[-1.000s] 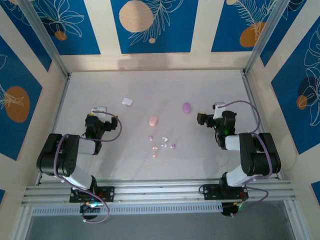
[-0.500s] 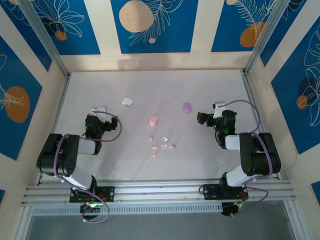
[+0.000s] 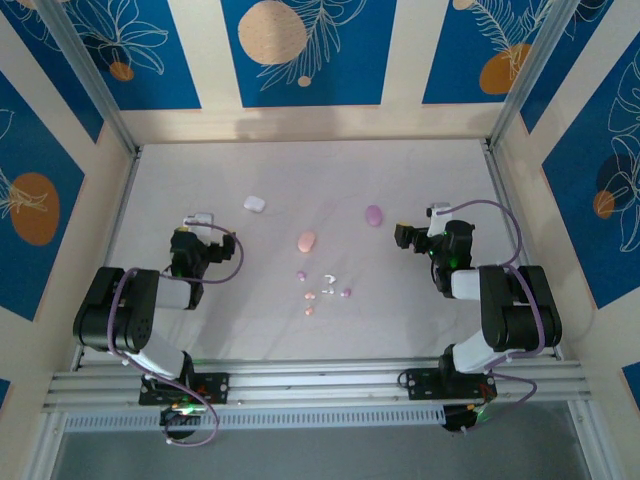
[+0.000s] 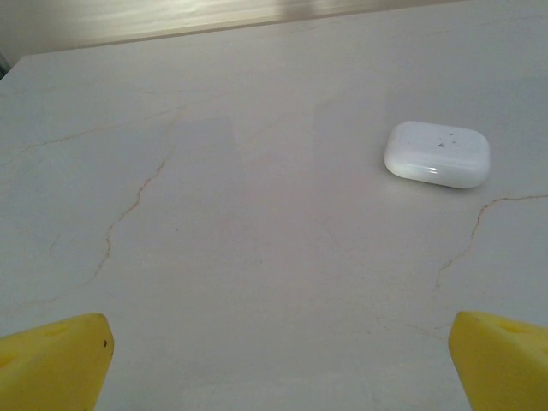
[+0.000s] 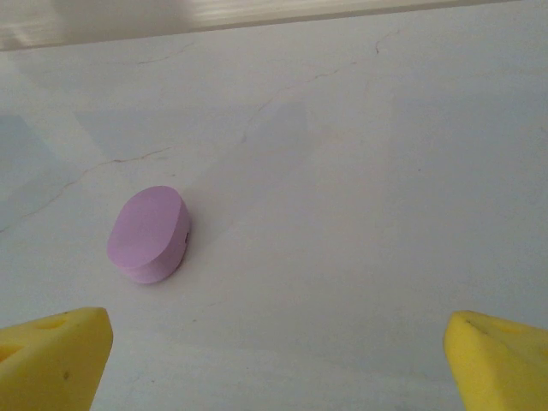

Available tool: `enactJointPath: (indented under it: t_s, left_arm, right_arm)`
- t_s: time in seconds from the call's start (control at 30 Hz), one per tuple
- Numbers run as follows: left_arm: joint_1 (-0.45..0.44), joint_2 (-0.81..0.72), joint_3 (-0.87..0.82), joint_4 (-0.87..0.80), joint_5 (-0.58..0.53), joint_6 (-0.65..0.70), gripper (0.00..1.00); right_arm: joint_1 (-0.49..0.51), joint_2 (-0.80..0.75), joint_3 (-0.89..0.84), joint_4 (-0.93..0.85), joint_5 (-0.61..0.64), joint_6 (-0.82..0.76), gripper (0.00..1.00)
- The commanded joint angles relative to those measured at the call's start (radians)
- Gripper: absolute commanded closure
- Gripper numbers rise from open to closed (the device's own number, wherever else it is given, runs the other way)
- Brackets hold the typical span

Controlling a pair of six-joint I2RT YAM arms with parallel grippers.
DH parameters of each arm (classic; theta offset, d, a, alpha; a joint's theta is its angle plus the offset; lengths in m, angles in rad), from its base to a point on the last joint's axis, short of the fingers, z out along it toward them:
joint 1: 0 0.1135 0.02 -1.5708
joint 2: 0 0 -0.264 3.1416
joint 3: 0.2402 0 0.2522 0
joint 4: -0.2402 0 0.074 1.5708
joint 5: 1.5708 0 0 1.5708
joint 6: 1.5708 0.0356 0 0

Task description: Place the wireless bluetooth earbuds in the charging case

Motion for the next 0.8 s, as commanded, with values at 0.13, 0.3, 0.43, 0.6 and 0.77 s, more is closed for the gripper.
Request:
enactJointPath:
  t_s: [0.13,0.3,0.43,0.6,0.77]
  left_arm:
    - [0.015,0.000,0.031,-0.011,0.046,0.009,0.00]
    - [0.016,-0.004,0.022,0.001,0.061,0.011,0.00]
    - [0.013,-0.035,-0.022,0.063,0.060,0.017,0.00]
    - [0.014,-0.200,-0.008,-0.130,-0.006,-0.026,0.00]
    - [0.016,-0.339,0.044,-0.339,-0.062,-0.120,0.00]
  right_arm:
    - [-0.013,0.004,0.022,-0.002,-0.026,0.006,0.01]
    - [-0.011,0.002,0.018,0.002,-0.025,0.003,0.01]
    - [0.001,-0.010,0.026,-0.018,-0.008,-0.006,0.01]
    - [0.002,-0.099,0.164,-0.356,-0.012,0.026,0.01]
    - [-0.004,-0.101,0.358,-0.691,-0.132,0.122,0.01]
